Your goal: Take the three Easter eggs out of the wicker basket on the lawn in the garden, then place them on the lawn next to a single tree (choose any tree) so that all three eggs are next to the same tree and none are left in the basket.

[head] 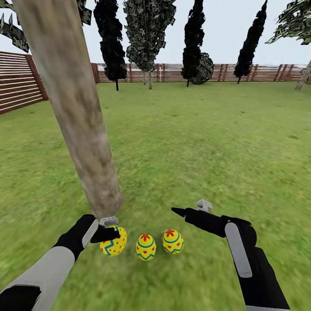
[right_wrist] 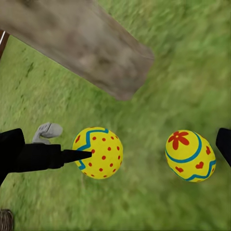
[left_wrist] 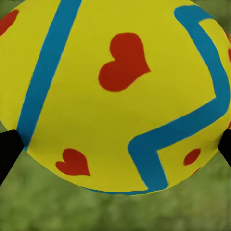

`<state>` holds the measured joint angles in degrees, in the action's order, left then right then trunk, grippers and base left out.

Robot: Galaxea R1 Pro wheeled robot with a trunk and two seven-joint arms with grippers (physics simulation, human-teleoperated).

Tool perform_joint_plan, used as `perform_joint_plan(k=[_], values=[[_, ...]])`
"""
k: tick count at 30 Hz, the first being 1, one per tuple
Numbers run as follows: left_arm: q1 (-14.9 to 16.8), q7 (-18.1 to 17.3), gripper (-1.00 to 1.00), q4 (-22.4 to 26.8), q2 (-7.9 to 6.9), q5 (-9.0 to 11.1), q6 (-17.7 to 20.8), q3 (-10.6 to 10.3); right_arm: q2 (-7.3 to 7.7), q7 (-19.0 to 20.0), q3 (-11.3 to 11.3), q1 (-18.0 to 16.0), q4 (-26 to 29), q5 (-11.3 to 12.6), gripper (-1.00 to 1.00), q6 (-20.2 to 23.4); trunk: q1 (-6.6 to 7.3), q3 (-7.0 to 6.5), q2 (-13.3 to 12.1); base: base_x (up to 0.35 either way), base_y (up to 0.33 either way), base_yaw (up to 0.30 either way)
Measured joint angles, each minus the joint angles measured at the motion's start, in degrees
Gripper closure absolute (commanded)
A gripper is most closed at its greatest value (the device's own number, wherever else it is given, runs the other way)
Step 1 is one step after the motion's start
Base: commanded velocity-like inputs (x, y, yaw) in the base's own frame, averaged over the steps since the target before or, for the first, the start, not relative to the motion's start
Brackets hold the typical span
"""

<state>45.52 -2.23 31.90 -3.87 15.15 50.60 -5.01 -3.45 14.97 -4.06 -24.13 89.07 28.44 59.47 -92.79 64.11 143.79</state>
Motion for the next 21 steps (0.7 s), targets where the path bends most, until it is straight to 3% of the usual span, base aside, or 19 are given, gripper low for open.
perform_joint_plan(k=[6, 11, 21], values=[[0.0, 0.0, 1.0, 0.2, 0.0, 0.1, -0.1, 0.0, 0.0, 0.0, 0.0, 0.0, 0.0, 0.0, -1.0, 0.0, 0.0, 0.0, 0.0, 0.002, 0.001, 0.0], [0.0, 0.0, 1.0, 0.2, 0.0, 0.1, -0.3, 0.0, 0.0, 0.0, 0.0, 0.0, 0.0, 0.0, -1.0, 0.0, -0.13, 1.1, 0.1, 0.0, 0.0, 0.0], [0.0, 0.0, 1.0, -0.1, 0.0, -0.1, -4.5, -0.1, 0.0, 0.0, 0.1, 0.0, 0.0, 0.0, -1.0, -0.1, -0.39, 3.32, 0.2, 0.0, 0.0, 0.0]])
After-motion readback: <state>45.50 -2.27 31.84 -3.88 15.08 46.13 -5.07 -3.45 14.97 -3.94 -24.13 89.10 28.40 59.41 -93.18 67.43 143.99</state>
